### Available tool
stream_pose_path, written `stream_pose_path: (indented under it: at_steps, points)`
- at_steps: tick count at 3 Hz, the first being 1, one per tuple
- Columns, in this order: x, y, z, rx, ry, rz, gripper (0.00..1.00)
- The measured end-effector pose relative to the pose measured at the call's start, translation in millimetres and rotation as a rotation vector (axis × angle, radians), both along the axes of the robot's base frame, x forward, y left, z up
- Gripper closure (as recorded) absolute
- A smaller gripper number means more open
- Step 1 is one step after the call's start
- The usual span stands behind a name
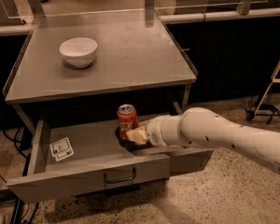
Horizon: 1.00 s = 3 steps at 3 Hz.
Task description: Place coke can into top drawer
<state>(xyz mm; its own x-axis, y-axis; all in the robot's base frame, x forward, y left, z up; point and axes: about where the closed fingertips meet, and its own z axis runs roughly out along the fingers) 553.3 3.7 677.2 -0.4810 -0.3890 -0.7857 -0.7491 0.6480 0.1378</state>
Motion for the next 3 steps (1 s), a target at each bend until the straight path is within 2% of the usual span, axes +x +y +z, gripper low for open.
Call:
stream_pose_path:
  at_steps: [1,3]
  points:
    - [20.2,8.8,-15.7,-0.014,0.0,0.03,1.0]
    - [34.3,23.0,-33.9,0.013,-0.013,0.043,1.0]
